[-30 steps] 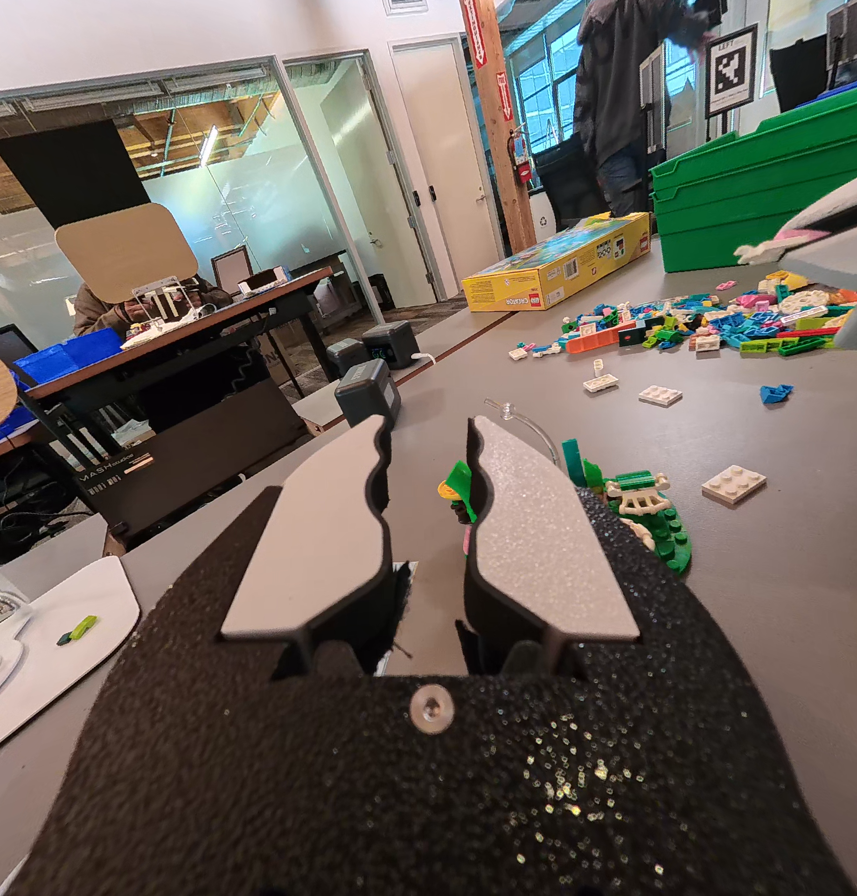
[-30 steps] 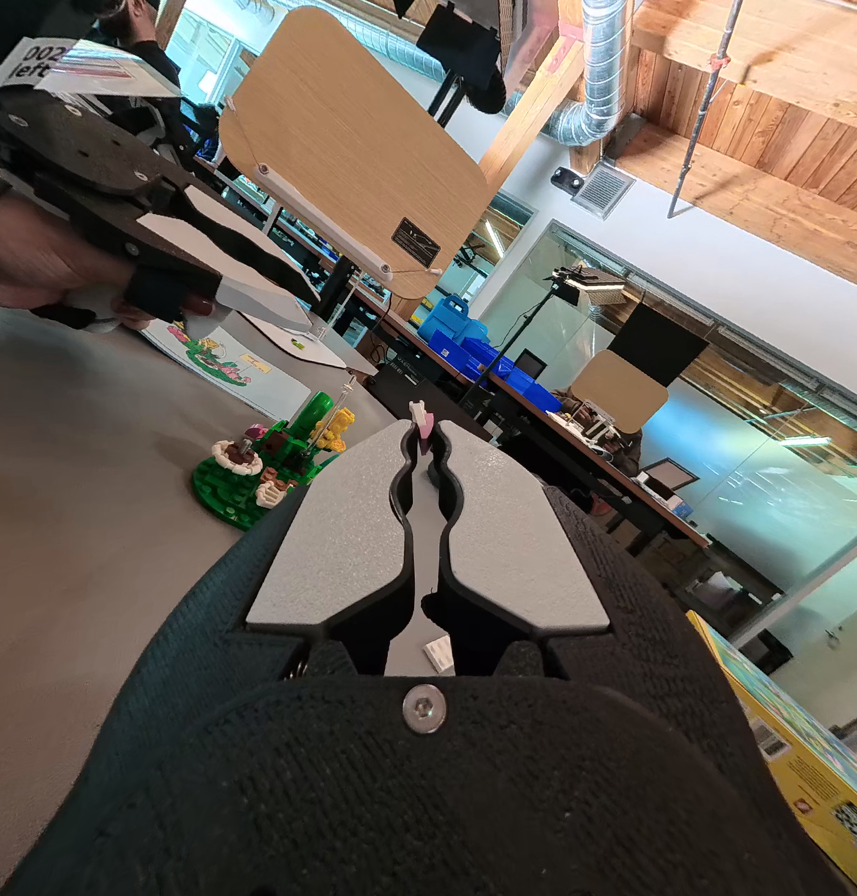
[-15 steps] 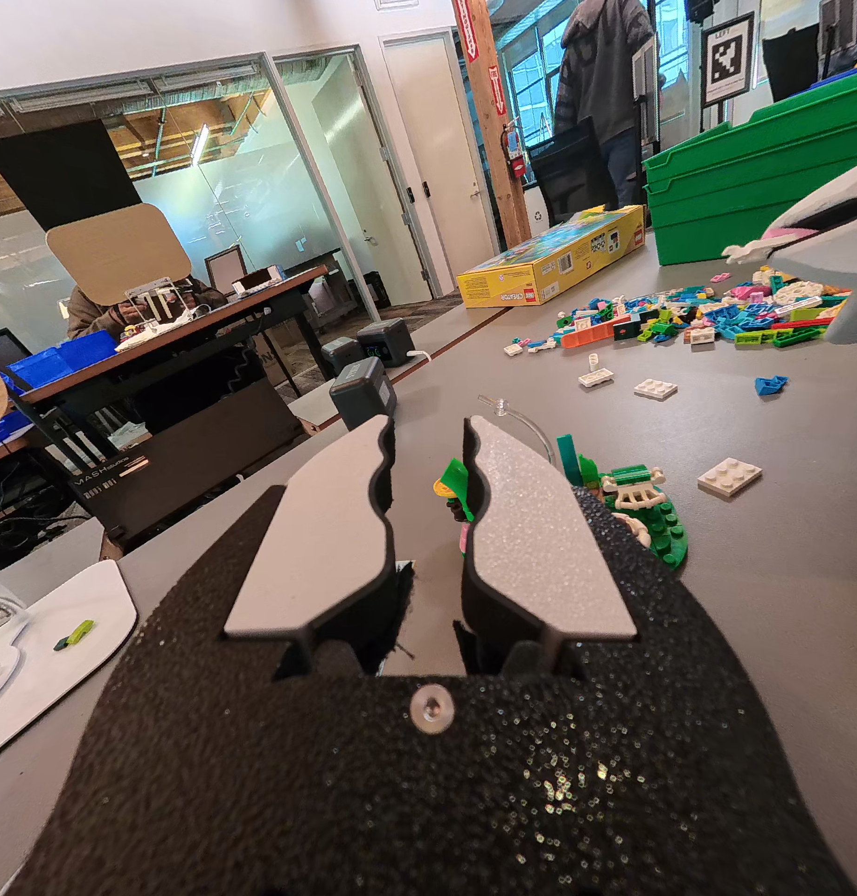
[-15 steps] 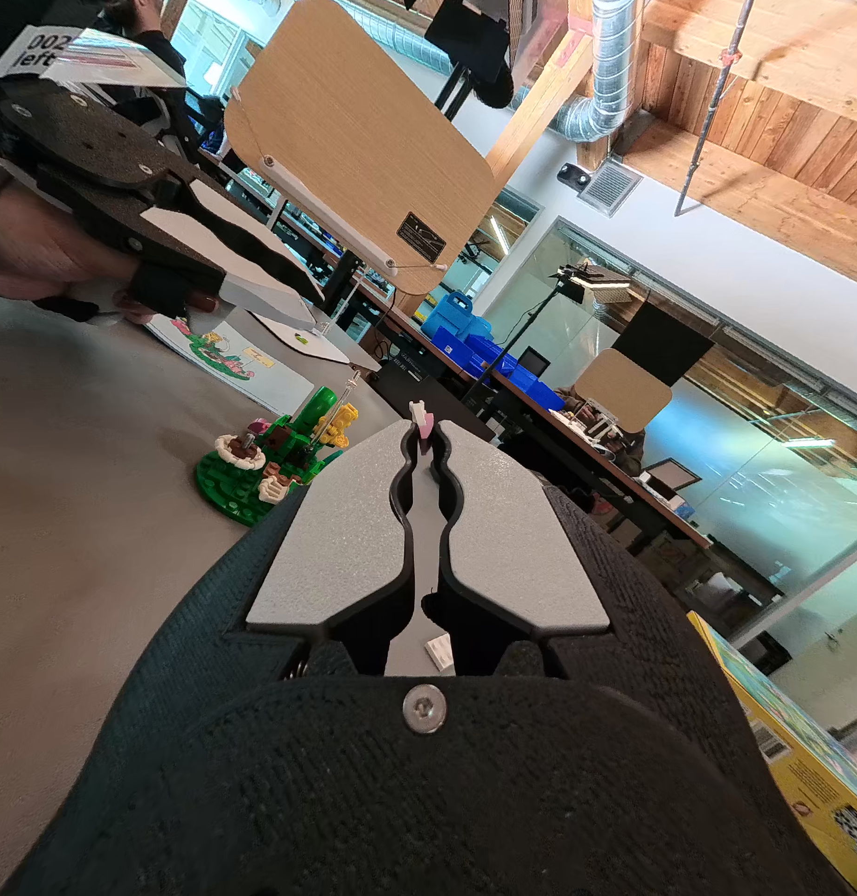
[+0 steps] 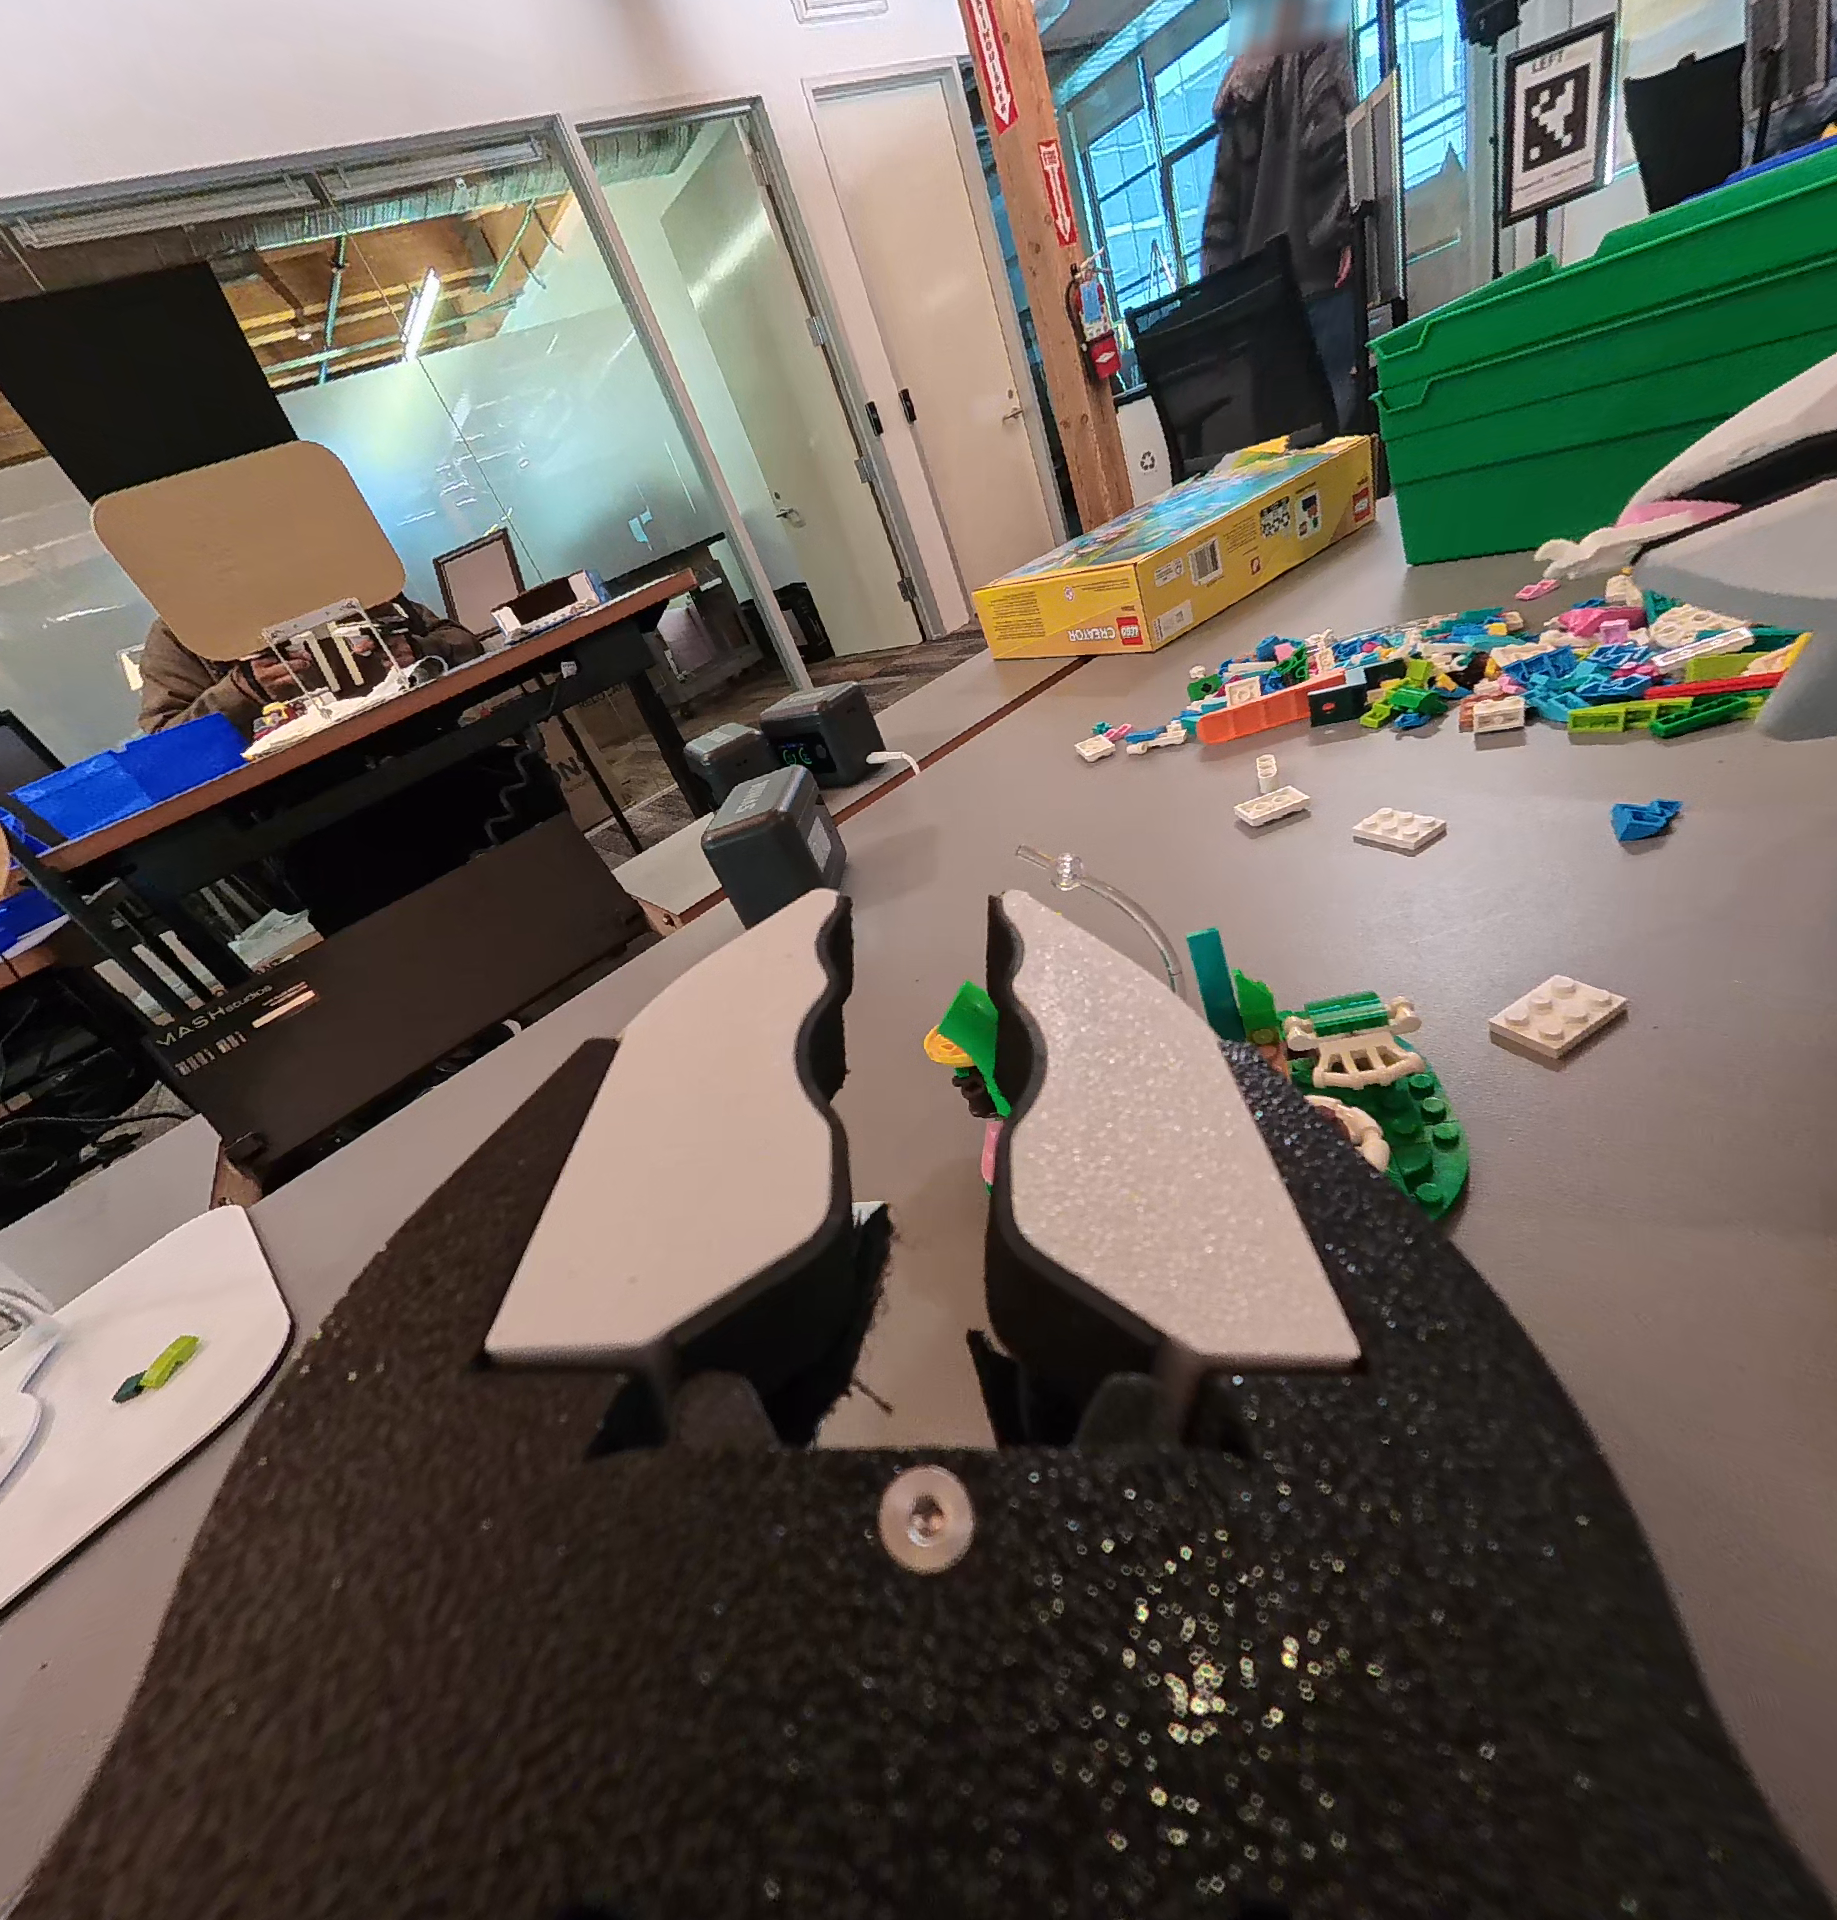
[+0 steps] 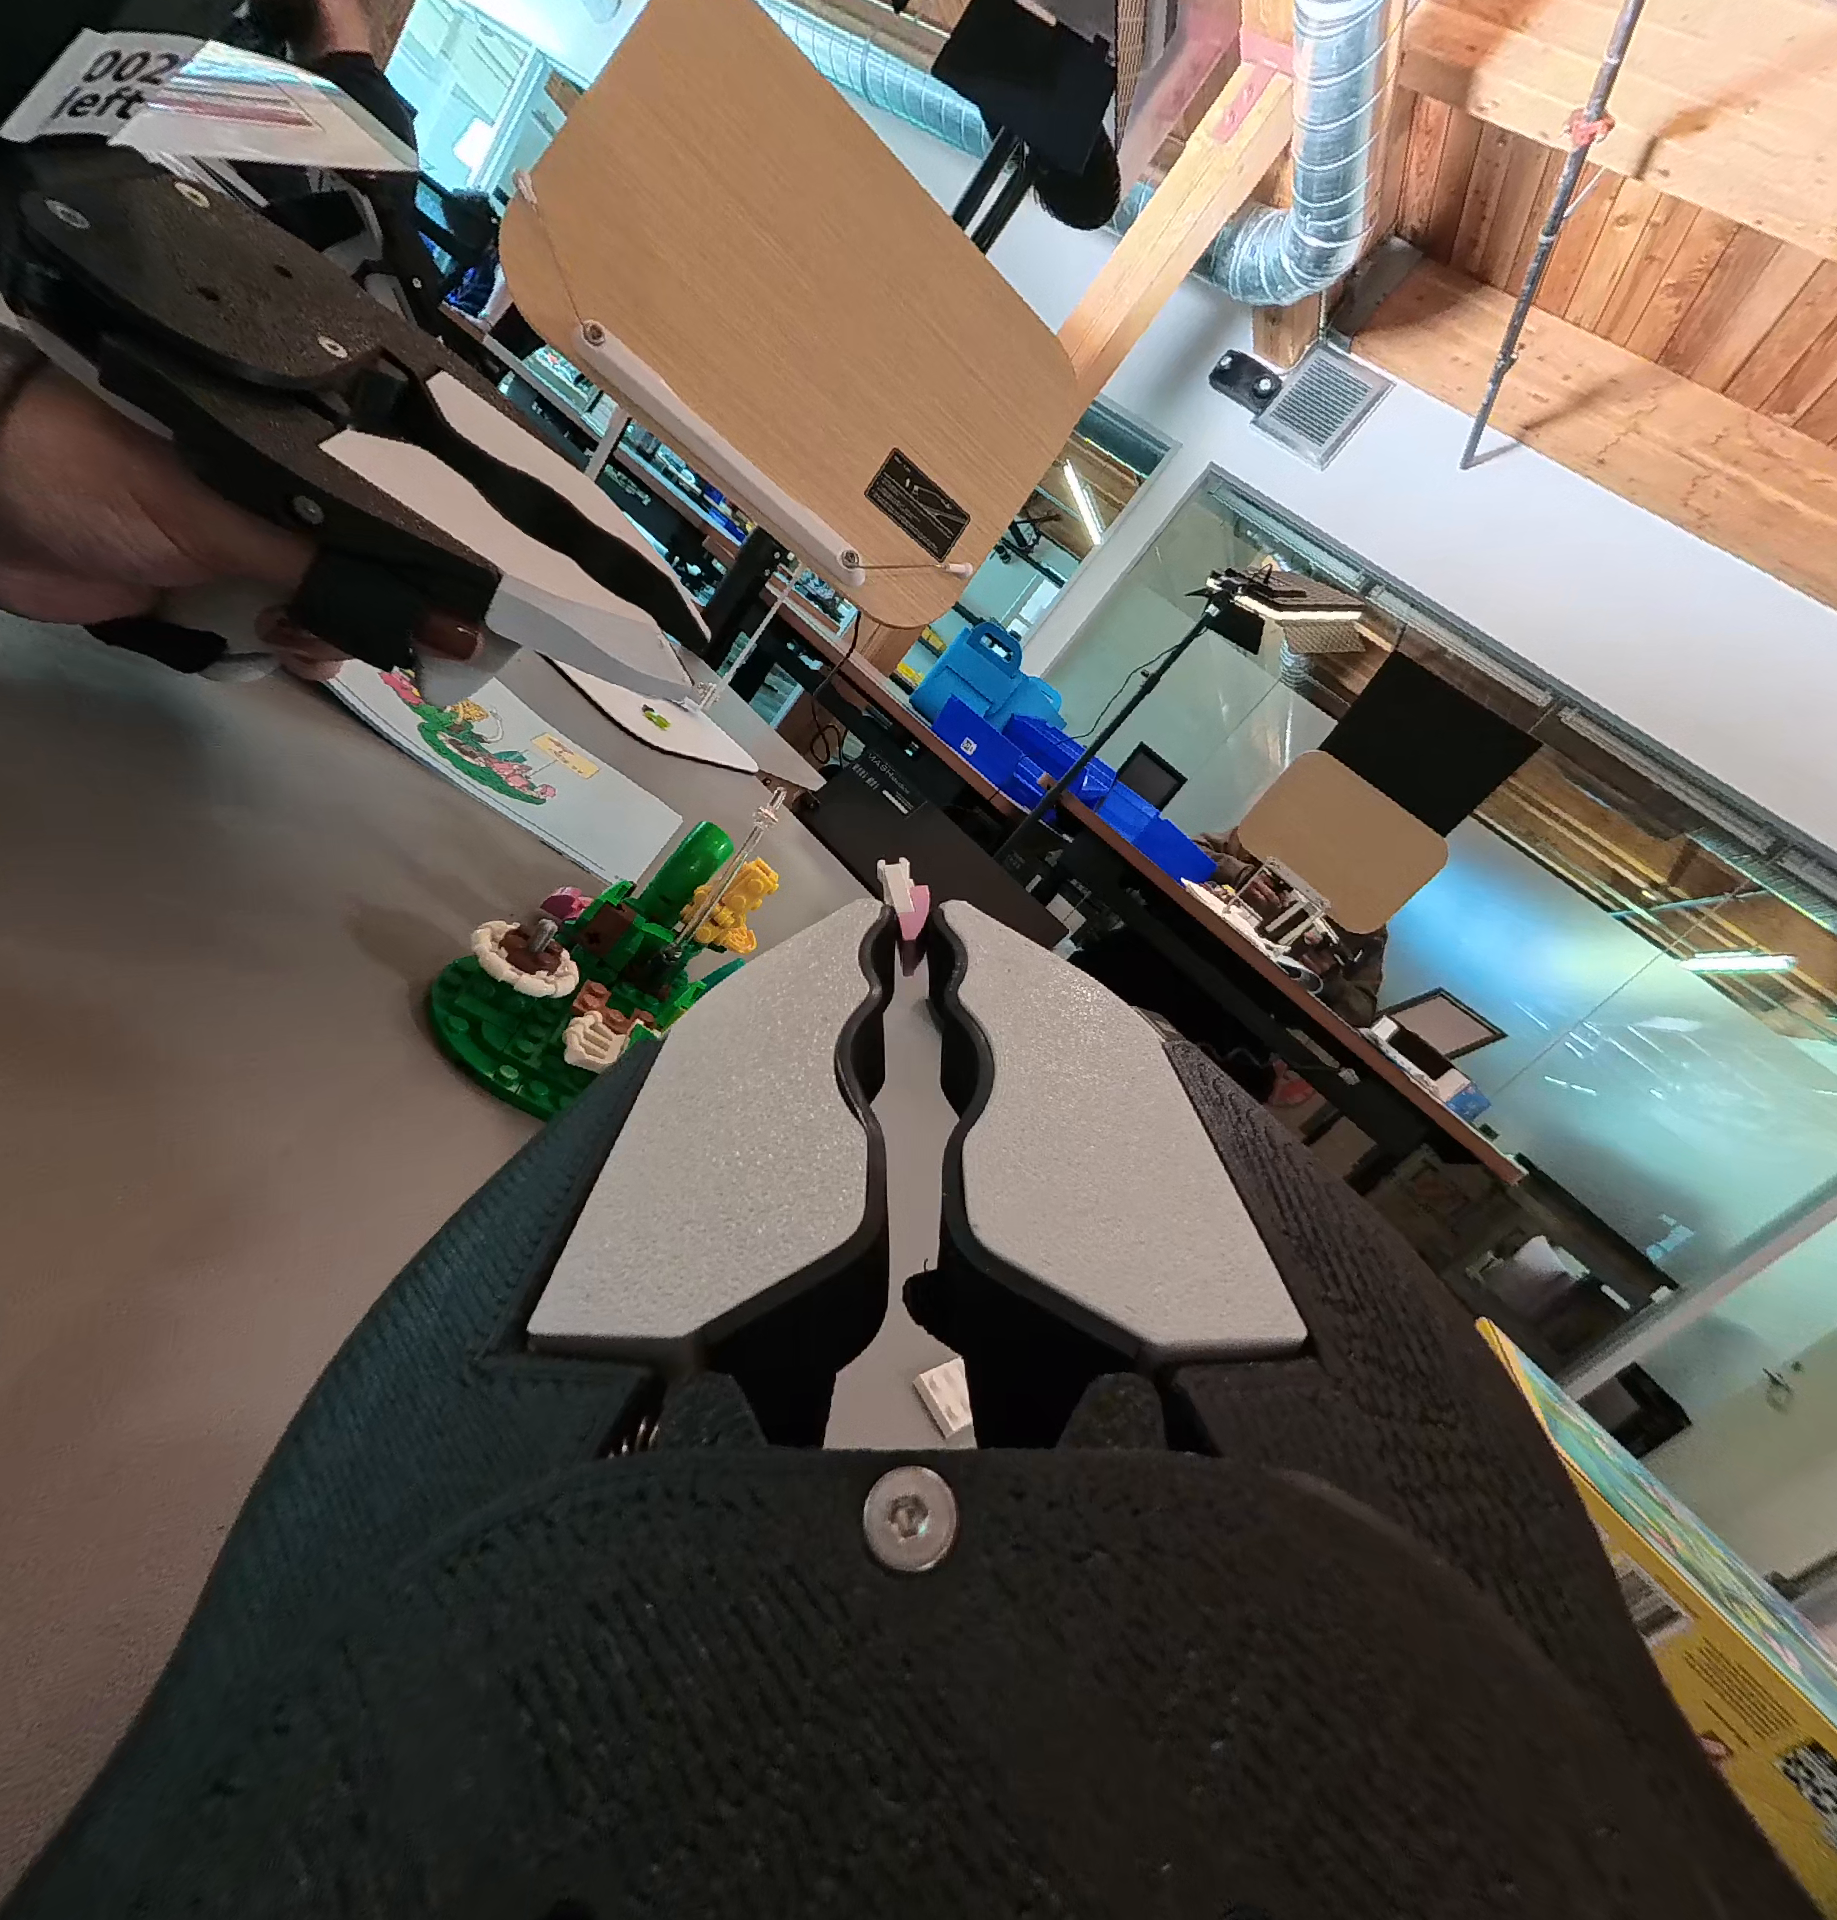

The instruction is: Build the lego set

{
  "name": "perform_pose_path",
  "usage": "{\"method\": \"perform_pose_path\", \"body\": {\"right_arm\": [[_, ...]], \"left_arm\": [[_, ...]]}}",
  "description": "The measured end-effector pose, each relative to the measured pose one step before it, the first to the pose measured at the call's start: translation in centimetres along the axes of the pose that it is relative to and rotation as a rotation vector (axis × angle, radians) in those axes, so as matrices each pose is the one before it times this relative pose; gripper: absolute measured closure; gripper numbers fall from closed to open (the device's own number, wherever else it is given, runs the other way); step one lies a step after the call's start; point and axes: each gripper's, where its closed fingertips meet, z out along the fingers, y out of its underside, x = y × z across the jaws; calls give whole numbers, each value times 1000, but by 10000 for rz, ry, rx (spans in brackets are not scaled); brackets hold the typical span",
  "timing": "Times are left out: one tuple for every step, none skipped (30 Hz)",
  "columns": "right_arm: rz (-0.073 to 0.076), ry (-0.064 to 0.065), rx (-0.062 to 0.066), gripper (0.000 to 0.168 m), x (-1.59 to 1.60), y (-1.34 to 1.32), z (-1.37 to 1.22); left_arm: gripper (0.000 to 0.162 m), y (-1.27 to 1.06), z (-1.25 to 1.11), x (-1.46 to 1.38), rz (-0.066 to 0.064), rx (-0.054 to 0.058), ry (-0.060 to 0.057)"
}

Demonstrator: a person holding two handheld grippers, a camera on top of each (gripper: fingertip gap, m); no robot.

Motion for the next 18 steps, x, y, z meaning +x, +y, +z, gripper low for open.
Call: {"method": "perform_pose_path", "body": {"right_arm": [[-4, -4, 1, 164, -10, -7, 0], [-3, 3, 1, 164, 6, -1, 1], [0, 3, 1, 164, 13, 4, -9], [3, 0, -1, 164, 11, 1, 1], [-1, 3, -6, 164, 12, 14, -4], [-6, 7, -12, 164, 6, 25, -1], [-3, 1, -18, 164, 8, 33, 7], [-1, -4, -22, 164, -8, 33, 14], [-6, -1, -15, 164, 3, 34, -2], [-9, -4, -6, 164, -8, 2, 6], [-15, -14, -4, 164, -28, 14, -7], [-30, -29, 3, 164, -65, -7, -4], [-33, -88, 8, 164, -163, -32, -2], [-11, -248, -9, 164, -411, -14, 1], [-4, -442, -30, 164, -711, -12, 29], [-16, -708, -107, 164, -1078, 74, 70], [-4, -997, -301, 164, -1462, 285, 161], [99, -1023, -489, 164, -1416, 441, 228]], "left_arm": [[138, -3, -2, 8, 8, 0, 3], [138, -7, 1, 7, 6, 3, 1], [138, -11, 0, 18, 6, 3, 3], [138, -3, -2, 2, 11, -1, 0], [138, 2, 4, 19, 16, -2, -2], [138, -10, 9, 10, 11, 2, -2], [138, -2, -1, 19, 9, 3, 3], [138, -8, -2, 8, 14, 1, -1], [138, -9, 2, -8, 13, 4, -6], [138, 2, 0, 4, 6, 3, -3], [138, 1, 9, 1, 0, -1, 0], [138, -5, -1, 11, 1, 1, 2], [138, 9, 10, 2, 4, 0, 0], [138, -4, -1, 21, 1, 0, 9], [138, -14, 11, 46, -4, 5, 17], [138, -32, 11, 46, -1, 4, 25], [139, -41, 8, 73, 8, 8, 20], [138, -81, -4, 88, 22, 23, 23]]}}
